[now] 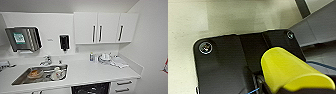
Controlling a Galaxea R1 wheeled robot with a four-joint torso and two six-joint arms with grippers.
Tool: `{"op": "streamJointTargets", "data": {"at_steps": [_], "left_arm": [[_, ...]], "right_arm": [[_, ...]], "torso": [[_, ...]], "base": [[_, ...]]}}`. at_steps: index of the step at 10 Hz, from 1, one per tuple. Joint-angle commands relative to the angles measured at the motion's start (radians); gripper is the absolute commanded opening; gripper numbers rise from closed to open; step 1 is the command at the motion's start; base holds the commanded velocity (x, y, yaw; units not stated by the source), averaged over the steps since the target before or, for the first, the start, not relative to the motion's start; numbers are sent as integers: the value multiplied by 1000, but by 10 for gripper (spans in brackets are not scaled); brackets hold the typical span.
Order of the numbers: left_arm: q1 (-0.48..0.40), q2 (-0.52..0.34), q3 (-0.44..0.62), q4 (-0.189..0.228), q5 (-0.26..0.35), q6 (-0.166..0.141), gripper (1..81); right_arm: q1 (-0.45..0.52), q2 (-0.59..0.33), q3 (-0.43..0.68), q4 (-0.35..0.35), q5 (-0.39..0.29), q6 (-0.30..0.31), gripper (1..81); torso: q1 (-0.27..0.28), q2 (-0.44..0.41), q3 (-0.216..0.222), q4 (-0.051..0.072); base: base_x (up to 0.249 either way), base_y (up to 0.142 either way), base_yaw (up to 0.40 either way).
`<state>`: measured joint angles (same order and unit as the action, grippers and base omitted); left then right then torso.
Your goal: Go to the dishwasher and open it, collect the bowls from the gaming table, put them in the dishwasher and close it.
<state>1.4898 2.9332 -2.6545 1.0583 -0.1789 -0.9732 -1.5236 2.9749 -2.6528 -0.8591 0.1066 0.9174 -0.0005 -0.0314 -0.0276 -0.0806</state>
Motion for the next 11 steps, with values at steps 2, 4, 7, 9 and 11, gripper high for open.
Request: {"op": "streamJointTargets", "data": {"at_steps": [2,4,7,9,11], "left_arm": [[-55,-9,2,-1,27,-2,10],[-55,-6,2,-1,27,-4,10],[-55,-5,1,0,27,-4,10],[-55,-6,2,0,27,-2,10],[-55,-6,2,0,27,-4,10]], "right_arm": [[52,2,5,-12,-13,0,10],[52,3,5,-12,-13,0,10],[50,3,5,-12,-15,0,10],[50,2,5,-12,-15,0,10],[44,-3,4,-14,-18,0,10]], "torso": [[1,0,0,0],[1,0,0,0],[1,0,0,0],[1,0,0,0],[1,0,0,0]], "base": [[116,0,0],[116,0,0],[113,0,0],[95,0,0],[43,0,0]]}}
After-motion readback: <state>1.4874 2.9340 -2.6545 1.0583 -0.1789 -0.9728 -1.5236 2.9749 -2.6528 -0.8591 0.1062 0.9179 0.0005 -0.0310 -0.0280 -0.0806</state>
